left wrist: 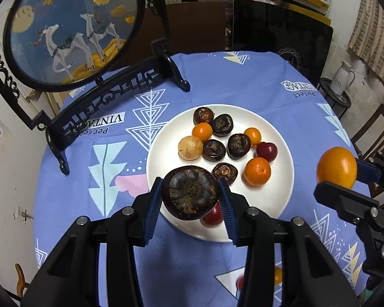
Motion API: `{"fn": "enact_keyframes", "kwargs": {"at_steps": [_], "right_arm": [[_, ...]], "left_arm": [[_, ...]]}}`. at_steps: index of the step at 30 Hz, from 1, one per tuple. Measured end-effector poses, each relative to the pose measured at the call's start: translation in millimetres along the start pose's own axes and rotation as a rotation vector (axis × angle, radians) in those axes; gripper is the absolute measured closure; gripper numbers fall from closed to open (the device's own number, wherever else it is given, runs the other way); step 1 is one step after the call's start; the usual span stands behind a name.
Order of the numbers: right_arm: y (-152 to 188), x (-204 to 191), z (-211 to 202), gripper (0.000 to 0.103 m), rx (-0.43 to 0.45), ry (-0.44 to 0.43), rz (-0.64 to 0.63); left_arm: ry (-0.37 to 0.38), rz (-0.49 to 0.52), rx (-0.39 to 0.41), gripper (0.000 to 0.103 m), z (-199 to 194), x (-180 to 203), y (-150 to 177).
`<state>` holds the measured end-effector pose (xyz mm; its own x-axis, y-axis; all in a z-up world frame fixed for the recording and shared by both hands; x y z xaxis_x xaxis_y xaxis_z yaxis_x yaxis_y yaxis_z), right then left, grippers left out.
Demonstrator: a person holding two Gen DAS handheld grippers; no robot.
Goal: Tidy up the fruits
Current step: 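Carry the tangerine and dark brown fruit onto the white plate and open both grippers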
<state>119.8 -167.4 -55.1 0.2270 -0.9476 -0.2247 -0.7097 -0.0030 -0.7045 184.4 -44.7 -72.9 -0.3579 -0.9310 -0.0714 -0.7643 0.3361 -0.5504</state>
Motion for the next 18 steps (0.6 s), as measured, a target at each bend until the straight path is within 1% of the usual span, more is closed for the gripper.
{"fn": "enact_keyframes", "kwargs": {"at_steps": [5,8,12,18], "right_arm": [[-4.9,10.3,21.3,0.065,-0.019,0.001,0.016],[-6.8,18.6,34.2,0.065,-0.032,0.006,0.028],[-8.4,28.0,50.8,0.065,-0.053,0.018,0.028],[-8.9,37.9,70.2,0.065,-0.077,0.014,0.039]], "left_arm": [[-0.007,-0.009,-0.03,0.061,23.1,-1.2,-5.2],[-0.028,-0.013,-0.047,0.061,40.8,-4.7,-9.2],[-0.032,-0.027,-0.076,0.061,60.5,-8.3,-12.8],[-0.028,-0.036,-0.099,0.061,80.8,-10.2,-16.9]]}}
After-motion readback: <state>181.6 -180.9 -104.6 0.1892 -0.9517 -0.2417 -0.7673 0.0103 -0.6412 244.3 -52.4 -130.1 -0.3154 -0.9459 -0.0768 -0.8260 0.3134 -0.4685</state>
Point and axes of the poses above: each gripper's, at about its wrist camera, not at the fingertips, and z roughly the way its jaws point, x to its right, y to its underside, the point moved 6 cm from there along z, roughly the way its jaws point, and after that the axes turned 1 degree about x, right-handed, at the moved point
